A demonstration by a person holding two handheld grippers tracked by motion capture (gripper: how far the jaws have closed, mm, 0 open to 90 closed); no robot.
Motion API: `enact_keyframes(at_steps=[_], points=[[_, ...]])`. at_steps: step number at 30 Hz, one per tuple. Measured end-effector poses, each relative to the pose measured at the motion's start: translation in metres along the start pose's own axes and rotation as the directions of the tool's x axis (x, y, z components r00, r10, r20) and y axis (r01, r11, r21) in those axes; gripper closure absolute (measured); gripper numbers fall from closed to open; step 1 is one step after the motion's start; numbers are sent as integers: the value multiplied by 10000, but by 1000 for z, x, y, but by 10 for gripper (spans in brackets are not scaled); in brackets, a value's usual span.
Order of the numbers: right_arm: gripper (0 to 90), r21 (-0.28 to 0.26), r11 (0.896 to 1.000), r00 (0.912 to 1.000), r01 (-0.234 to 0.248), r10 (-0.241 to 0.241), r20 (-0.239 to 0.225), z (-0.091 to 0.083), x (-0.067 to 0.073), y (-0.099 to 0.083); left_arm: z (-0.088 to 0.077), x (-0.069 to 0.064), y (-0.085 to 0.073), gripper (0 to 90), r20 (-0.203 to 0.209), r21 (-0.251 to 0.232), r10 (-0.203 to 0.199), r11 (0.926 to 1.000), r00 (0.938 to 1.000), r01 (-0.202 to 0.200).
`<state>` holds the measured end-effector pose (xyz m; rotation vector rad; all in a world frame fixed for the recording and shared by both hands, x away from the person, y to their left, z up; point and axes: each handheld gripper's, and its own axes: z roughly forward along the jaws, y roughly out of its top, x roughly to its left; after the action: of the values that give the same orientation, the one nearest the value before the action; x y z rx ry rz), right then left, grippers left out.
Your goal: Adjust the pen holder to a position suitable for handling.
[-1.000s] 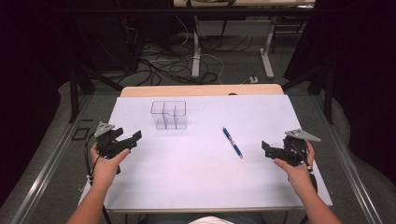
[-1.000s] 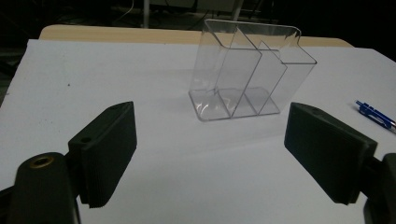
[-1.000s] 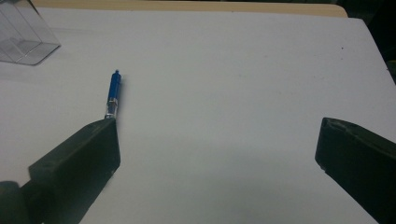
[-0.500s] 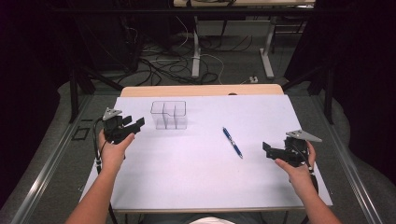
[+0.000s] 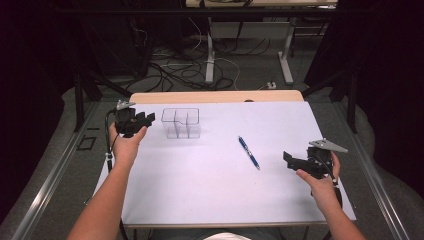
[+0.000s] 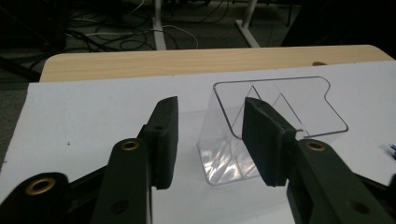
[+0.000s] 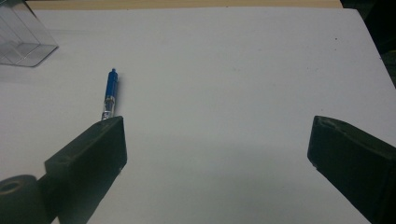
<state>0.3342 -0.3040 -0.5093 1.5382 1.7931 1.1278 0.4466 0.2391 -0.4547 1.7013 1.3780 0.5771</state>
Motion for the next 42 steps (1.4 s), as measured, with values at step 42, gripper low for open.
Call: enact_keyframes(at_steps=[42], points=[[57, 239, 9993, 9991, -274, 282, -308, 4, -1, -5, 87, 17, -22, 900, 758, 1998, -1369, 9725, 9877, 1195]])
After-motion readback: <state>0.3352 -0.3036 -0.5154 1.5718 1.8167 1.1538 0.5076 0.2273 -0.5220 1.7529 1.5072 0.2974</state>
